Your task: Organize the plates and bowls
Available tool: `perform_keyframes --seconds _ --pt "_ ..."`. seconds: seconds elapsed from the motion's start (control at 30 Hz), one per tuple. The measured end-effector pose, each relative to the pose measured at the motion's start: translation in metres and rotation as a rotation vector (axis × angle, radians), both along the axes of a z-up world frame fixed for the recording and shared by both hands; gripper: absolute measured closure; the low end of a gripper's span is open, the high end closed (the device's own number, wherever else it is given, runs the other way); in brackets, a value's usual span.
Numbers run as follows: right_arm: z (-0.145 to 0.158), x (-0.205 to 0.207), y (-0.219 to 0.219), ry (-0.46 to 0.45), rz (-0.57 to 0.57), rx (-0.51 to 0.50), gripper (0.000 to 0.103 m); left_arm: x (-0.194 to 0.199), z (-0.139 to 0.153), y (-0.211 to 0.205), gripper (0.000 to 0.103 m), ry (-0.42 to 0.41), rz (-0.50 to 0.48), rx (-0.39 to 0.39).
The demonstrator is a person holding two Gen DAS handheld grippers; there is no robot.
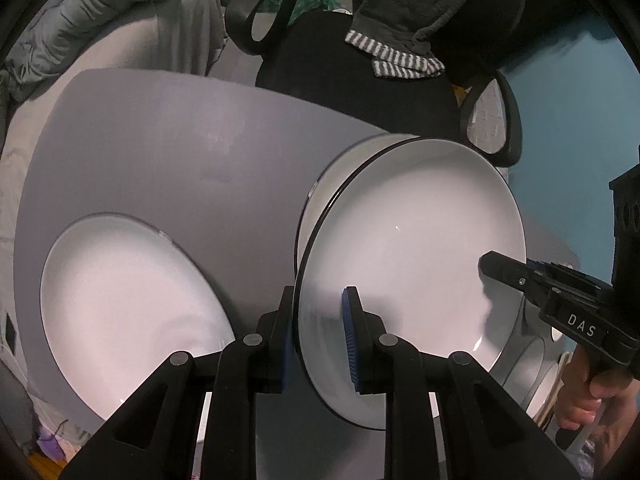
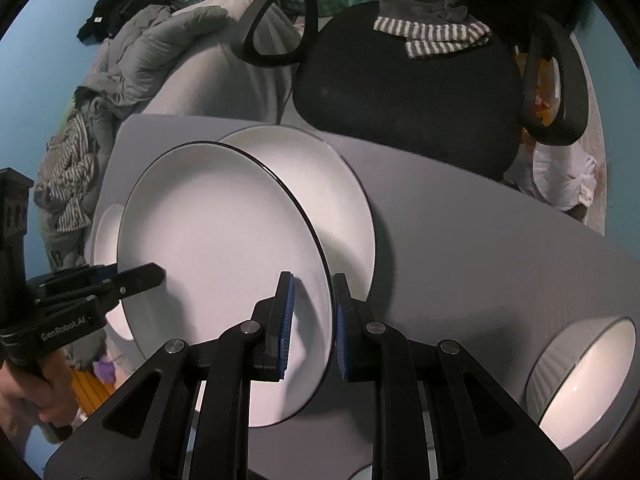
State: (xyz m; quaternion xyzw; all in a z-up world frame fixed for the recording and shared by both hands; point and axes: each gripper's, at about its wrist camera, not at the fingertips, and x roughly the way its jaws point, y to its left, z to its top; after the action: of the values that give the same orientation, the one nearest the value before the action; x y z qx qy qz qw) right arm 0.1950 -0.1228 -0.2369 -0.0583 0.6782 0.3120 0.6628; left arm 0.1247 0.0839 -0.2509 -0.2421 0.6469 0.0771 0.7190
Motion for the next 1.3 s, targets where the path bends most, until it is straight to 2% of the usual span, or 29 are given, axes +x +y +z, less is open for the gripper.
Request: perform_keyframes --seconds 0.4,0.67,0.77,0.9,1.1,1.3 --pt "-0.018 0.018 0.011 0.038 -0.031 -0.037 0.082 0.019 -0.015 0.005 0.081 0.045 -0.005 0.021" --pt "-0.019 0.020 0.020 0.013 -0.026 -0.087 0.081 0.024 -0.020 0.006 0.080 0.049 -0.011 0.021" --pt "-0.020 0.023 0.023 0.022 -0.032 -0.111 0.077 0.027 -0.020 0.004 0.080 0.057 -0.041 0.034" --pt "-0.019 0.023 0.033 0.028 -0.021 -0.173 0.069 0.032 -0.018 0.001 0.076 0.070 -0.072 0.066" --pt "-0.019 0.020 0.047 0.013 0.025 -0.301 0.064 0.036 -0.017 -0.006 0.076 0.080 -0.097 0.103" --pt "-0.019 0.016 0.051 0.001 0.063 -0.367 0.062 0.038 -0.017 -0.011 0.072 0.091 -0.098 0.138"
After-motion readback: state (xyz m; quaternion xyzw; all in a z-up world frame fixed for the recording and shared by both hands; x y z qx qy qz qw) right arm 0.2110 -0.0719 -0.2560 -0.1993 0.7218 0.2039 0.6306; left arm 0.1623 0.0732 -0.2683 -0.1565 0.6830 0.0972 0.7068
